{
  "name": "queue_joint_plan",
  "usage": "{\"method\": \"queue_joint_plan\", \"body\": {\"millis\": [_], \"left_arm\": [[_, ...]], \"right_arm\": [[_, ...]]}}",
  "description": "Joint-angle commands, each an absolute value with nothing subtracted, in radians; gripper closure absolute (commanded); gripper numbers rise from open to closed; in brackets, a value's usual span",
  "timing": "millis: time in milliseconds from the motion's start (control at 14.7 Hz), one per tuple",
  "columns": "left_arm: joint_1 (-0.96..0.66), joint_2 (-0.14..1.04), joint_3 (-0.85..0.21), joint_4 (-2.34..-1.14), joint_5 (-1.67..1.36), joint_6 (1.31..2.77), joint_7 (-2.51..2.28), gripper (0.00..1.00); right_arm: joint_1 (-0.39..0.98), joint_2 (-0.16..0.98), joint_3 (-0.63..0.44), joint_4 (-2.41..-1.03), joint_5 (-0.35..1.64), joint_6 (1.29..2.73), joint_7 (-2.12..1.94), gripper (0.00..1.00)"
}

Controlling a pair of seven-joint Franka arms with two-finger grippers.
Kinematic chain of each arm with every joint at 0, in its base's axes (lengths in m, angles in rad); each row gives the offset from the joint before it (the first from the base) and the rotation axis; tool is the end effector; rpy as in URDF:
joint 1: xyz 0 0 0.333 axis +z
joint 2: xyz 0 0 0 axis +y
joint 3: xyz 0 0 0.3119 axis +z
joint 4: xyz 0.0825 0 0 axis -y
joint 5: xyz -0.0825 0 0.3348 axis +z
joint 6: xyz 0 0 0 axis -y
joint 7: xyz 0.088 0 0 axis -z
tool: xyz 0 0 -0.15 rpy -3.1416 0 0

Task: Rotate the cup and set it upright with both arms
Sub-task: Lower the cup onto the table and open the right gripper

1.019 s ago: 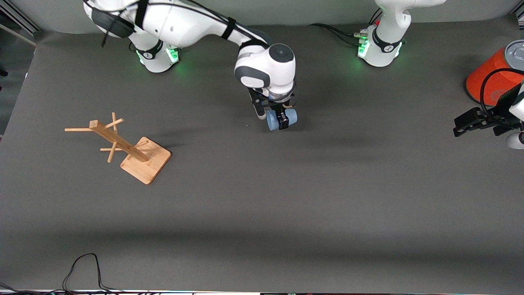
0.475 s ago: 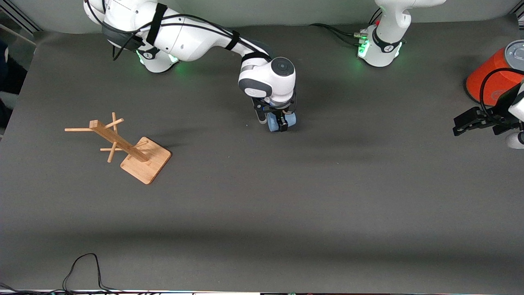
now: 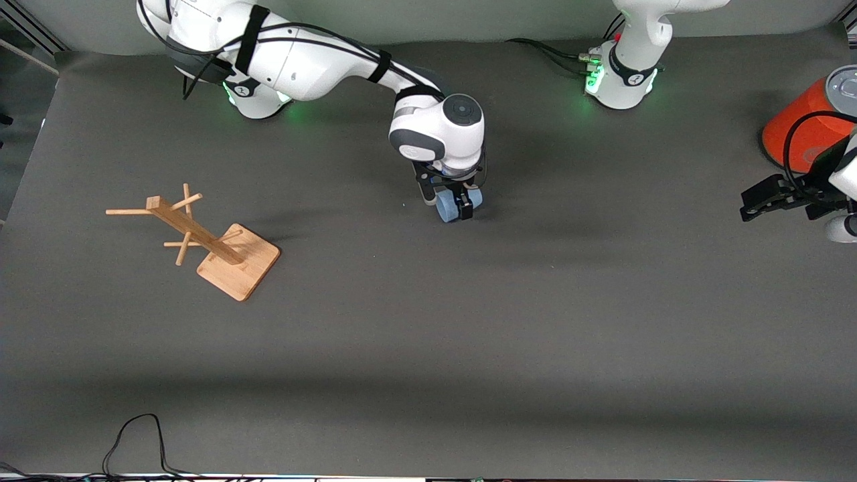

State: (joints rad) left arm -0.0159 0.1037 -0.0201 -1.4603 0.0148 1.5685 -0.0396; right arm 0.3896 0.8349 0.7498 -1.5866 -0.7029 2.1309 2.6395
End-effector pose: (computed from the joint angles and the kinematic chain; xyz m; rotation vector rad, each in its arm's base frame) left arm 0.5370 -0.0166 0.5699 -3.1290 -0.0059 -0.0078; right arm 0.3714 0.5327 0.2150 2.5290 -1.8523 0.0785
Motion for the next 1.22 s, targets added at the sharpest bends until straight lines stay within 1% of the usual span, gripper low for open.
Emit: {"method": "queue_joint_plan", "body": {"millis": [0,68,136,272,475,679,747,815,951,1154], "left_arm": [[-0.025,0.084,-0.021,-1.476,0.031,1.555,-0.052,0.0],[-0.023,0.084,-0.021,-1.476,0.031,1.551,-0.051,0.0],[-0.023,0.084,-0.021,-1.476,0.029,1.546,-0.051,0.0],[-0.021,0.083,-0.021,-1.474,0.017,1.511,-0.051,0.0],[-0.028,0.084,-0.025,-1.476,0.018,1.499,-0.052,0.0],[-0.063,0.084,-0.026,-1.476,0.017,1.474,-0.08,0.0],[-0.092,0.084,-0.026,-1.476,0.017,1.471,-0.113,0.0],[-0.124,0.084,-0.026,-1.476,0.017,1.471,-0.165,0.0],[-0.201,0.087,-0.026,-1.476,0.017,1.474,-0.271,0.0],[-0.308,0.098,-0.026,-1.476,0.015,1.477,-0.417,0.0]], "right_arm": [[0.252,0.776,0.927,-1.588,-0.693,1.978,2.535,0.0],[0.2,0.761,0.987,-1.583,-0.672,1.921,2.489,0.0],[0.163,0.735,1.014,-1.574,-0.631,1.877,2.426,0.0],[0.134,0.643,0.994,-1.536,-0.493,1.83,2.238,0.0],[0.123,0.467,0.809,-1.536,-0.291,1.821,1.902,0.0],[0.135,0.277,0.555,-1.554,-0.022,1.816,1.457,0.0],[0.144,0.226,0.467,-1.568,0.05,1.786,1.304,0.0],[0.15,0.18,0.387,-1.575,0.089,1.763,1.154,0.0],[0.153,0.108,0.272,-1.606,0.098,1.738,0.886,0.0],[0.153,0.042,0.103,-1.637,0.097,1.736,0.526,0.0]]}}
